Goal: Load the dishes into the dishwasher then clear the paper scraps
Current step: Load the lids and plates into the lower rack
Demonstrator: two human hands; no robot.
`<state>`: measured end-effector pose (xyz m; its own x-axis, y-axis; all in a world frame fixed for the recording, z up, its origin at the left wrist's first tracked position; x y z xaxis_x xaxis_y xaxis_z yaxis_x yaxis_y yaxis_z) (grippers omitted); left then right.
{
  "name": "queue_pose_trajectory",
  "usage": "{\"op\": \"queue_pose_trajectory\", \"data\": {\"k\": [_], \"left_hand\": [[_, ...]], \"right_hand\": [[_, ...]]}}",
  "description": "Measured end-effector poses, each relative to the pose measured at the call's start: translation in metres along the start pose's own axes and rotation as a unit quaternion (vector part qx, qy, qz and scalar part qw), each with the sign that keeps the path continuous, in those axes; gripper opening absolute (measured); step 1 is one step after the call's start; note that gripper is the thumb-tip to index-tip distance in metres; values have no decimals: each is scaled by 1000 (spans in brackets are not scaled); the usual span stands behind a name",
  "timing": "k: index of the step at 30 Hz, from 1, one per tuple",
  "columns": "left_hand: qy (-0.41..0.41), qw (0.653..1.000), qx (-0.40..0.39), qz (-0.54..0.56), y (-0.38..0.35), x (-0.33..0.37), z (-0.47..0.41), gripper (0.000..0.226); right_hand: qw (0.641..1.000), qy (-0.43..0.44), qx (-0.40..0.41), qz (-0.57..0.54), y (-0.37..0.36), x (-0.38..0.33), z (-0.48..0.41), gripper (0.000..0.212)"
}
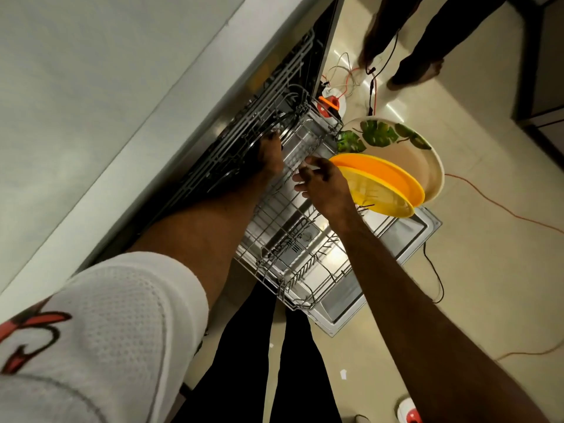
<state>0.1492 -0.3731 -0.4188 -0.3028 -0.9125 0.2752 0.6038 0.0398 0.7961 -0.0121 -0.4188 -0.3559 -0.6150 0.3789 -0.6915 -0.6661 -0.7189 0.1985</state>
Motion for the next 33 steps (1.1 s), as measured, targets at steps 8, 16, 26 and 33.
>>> {"op": "queue_pose_trajectory", "data": {"k": [8, 16, 26, 33], "left_hand": [[-178, 983, 23, -28, 39, 23, 115, 62], [-216, 975, 50, -16, 118, 10, 258, 65], [-165, 974, 155, 2, 235, -75, 401, 70], [-65, 968, 236, 57, 270, -141, 492, 70]], "right_hand": [[971, 139, 29, 193, 35, -51, 71, 46], [919, 236, 26, 315, 66, -76, 169, 56], [901, 322, -55, 287, 35, -135, 300, 57], [873, 371, -118, 292, -17, -154, 367, 56]]}}
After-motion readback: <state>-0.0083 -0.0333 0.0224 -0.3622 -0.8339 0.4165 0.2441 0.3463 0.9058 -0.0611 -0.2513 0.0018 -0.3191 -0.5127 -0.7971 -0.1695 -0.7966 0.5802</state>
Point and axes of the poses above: each hand's wrist, its own z-axis away from the middle knuckle, its own y-axis out of the back of the hand, x = y × z, the point moved 7 cm from there along -z, towards the middle knuckle, and after that the axes turned 3 degrees about x, right-handed, at the moved point
